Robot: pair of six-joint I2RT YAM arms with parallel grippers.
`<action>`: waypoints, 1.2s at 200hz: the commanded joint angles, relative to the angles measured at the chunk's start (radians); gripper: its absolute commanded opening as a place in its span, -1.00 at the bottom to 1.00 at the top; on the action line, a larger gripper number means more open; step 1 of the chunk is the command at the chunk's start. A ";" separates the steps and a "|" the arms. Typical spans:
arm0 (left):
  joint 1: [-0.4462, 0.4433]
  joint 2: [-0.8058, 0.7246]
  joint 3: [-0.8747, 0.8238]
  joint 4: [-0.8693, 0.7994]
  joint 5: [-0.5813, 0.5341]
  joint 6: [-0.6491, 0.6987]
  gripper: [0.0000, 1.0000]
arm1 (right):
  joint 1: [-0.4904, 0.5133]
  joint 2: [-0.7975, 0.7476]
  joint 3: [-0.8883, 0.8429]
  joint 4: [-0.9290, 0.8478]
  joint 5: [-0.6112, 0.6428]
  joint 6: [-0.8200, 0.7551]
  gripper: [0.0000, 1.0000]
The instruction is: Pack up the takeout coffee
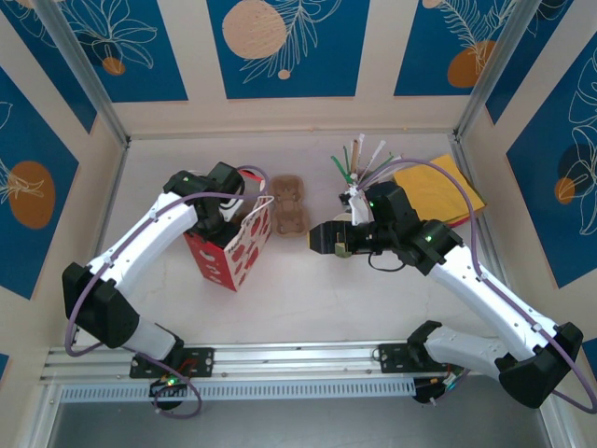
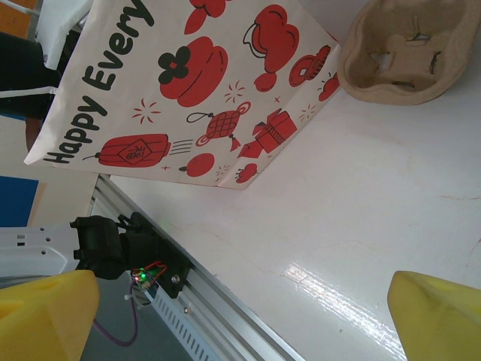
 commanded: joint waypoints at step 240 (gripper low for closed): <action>0.014 -0.025 -0.011 -0.003 -0.008 0.008 0.18 | 0.007 -0.005 0.010 -0.012 0.007 0.012 0.98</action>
